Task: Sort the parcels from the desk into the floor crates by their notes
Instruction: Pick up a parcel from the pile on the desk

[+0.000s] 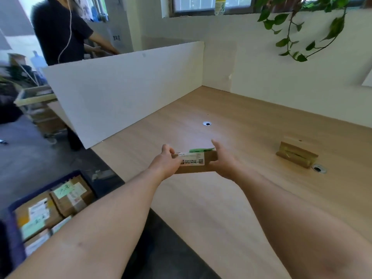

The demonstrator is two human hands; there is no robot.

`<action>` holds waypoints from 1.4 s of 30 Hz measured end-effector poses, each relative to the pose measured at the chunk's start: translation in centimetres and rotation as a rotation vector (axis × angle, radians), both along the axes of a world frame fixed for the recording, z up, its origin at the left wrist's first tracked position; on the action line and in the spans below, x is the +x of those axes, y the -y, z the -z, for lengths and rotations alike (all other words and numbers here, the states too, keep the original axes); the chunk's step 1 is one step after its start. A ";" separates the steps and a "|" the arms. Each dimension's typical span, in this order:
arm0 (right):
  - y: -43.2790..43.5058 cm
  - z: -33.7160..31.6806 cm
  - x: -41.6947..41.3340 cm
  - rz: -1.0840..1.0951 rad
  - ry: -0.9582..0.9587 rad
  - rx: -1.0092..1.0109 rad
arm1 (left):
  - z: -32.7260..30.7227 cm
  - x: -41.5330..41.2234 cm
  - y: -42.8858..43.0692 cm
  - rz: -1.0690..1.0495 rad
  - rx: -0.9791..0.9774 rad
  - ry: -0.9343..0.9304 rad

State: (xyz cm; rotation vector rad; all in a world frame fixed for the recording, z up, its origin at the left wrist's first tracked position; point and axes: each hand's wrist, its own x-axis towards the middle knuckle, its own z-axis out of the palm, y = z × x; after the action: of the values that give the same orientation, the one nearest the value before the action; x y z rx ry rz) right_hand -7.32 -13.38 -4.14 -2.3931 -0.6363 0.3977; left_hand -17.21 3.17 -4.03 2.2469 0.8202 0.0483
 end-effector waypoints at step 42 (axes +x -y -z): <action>-47.8 10.9 -20.2 -0.746 0.086 -0.210 | 12.4 -29.6 -36.1 -0.624 -0.072 -0.077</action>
State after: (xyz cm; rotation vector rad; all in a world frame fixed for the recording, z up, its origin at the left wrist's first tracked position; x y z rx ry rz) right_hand -27.49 34.43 -15.06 -2.2927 -1.5990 0.6955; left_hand -46.78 39.32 -16.41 1.8565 1.5091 0.2212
